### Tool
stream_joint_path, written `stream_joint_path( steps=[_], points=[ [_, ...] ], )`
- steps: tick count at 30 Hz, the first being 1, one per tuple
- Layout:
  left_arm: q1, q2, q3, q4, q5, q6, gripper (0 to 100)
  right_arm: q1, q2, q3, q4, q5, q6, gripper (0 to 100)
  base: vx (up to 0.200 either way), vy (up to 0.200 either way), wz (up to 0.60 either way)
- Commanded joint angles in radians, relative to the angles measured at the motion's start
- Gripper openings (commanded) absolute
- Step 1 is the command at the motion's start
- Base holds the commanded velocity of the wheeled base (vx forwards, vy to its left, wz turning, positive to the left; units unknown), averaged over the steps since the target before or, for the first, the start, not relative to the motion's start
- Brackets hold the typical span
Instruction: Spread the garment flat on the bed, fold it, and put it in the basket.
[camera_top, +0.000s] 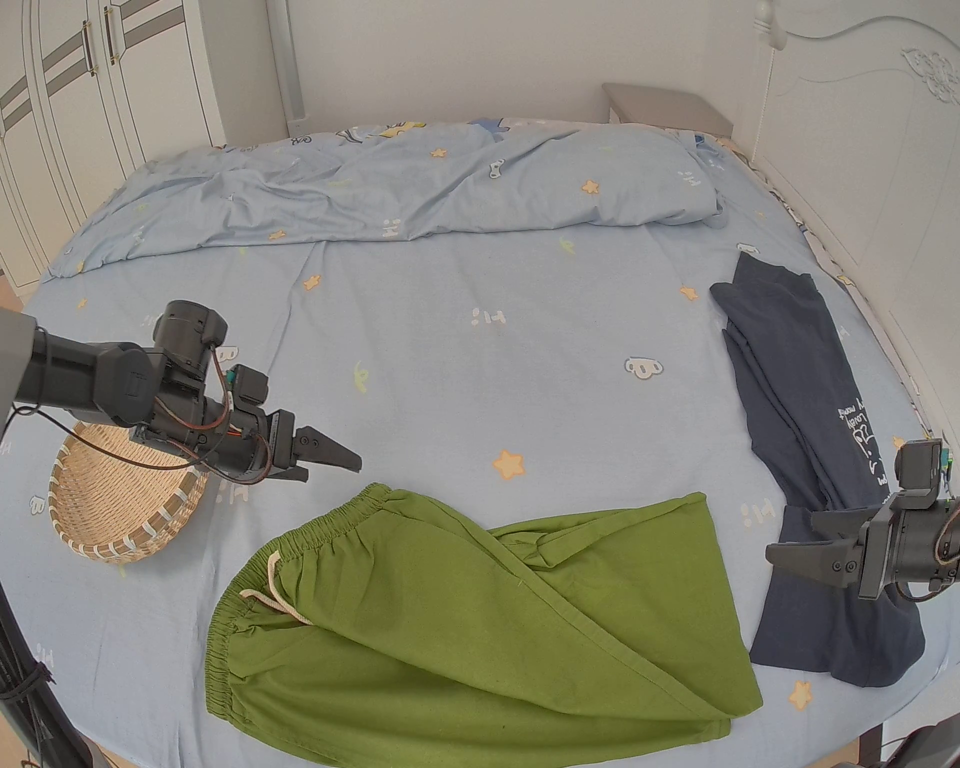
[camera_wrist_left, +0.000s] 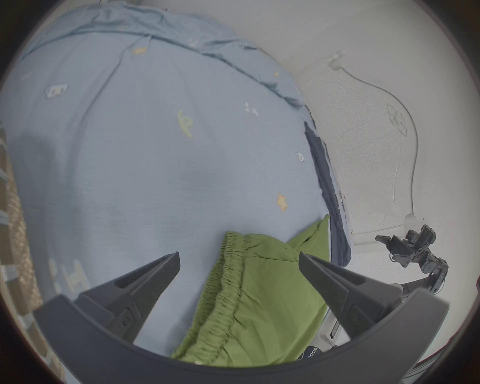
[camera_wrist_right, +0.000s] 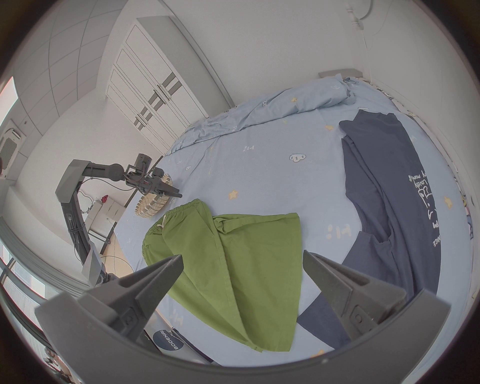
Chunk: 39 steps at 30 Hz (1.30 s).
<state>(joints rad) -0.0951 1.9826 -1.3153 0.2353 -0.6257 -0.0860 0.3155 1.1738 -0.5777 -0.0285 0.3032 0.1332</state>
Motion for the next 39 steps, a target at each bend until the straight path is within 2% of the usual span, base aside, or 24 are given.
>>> stream_joint_path(
  steps=[1,21,22,39],
  points=[
    [-0.011,0.116,-0.038,0.002,0.0,-0.003,100,0.004,0.009,0.007,-0.002,0.001,0.0,100,0.0,0.0,0.0],
    [-0.067,0.16,-0.055,-0.001,-0.009,-0.003,100,0.023,0.018,0.016,-0.002,-0.001,0.002,100,0.0,0.0,0.0],
    [-0.069,0.159,-0.055,-0.001,-0.009,-0.003,0,0.023,0.021,0.016,-0.004,-0.001,0.002,100,0.0,0.0,0.0],
    [-0.064,0.124,-0.044,0.01,-0.009,-0.003,0,0.022,0.023,0.018,-0.013,-0.001,0.002,100,0.0,0.0,0.0]
  ],
)
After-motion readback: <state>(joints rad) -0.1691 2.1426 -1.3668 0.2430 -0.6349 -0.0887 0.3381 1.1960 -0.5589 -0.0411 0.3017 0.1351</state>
